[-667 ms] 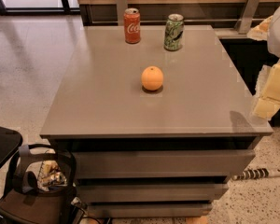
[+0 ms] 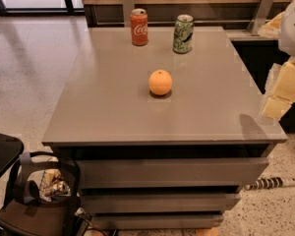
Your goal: Pick coke can
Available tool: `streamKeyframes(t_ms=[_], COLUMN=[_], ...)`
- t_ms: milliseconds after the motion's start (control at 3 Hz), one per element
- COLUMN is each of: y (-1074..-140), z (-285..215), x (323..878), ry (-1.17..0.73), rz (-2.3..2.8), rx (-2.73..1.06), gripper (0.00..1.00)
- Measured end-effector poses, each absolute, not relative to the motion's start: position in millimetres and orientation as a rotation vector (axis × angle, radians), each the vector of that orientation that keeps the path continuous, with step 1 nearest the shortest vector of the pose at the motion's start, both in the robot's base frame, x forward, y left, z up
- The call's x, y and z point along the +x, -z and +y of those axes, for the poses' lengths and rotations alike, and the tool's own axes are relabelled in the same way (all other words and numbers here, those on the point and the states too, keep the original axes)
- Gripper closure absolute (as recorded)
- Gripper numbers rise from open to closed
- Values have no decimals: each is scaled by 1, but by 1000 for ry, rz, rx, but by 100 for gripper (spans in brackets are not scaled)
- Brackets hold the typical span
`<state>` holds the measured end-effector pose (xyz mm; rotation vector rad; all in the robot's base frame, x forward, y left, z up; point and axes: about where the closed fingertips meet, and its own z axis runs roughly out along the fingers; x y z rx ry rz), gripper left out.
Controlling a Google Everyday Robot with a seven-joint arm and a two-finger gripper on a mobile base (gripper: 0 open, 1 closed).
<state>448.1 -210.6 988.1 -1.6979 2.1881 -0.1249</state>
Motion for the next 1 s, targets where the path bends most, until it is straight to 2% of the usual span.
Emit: streamKeyframes(t_ms=[1000], y=[-971], z=[-152], x=[562], ry=[-77], rz=[2115], rx=[-1339], gripper=[0])
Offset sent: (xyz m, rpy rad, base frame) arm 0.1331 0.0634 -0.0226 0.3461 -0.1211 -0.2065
